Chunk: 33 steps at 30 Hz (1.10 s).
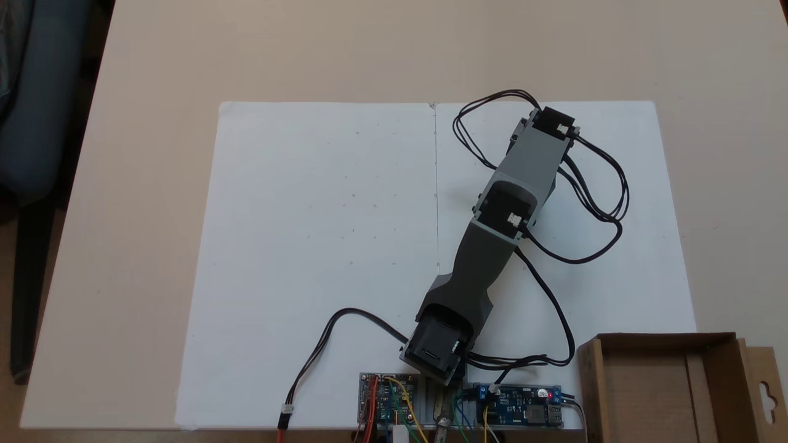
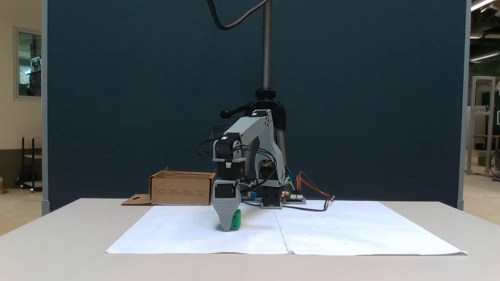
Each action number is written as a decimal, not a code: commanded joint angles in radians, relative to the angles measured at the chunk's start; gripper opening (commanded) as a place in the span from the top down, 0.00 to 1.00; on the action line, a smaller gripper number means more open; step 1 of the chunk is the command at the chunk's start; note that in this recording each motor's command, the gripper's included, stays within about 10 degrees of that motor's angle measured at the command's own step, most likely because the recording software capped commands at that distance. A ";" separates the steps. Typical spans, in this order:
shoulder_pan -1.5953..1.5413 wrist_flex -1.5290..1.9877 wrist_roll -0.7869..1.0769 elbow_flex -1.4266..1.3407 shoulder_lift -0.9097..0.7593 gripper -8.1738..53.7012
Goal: Grasp a green dice and put it in the bin.
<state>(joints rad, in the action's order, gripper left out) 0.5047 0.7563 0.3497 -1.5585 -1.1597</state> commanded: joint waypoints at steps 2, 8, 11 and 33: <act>0.015 0.008 -0.097 -0.009 -0.098 0.67; -0.028 0.084 -0.158 0.011 -0.229 0.67; -0.058 0.199 -0.175 0.095 -0.272 0.67; 0.756 0.561 -0.127 0.565 -0.307 0.67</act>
<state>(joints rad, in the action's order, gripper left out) 1.2395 1.2655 0.1396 -1.0446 -1.4159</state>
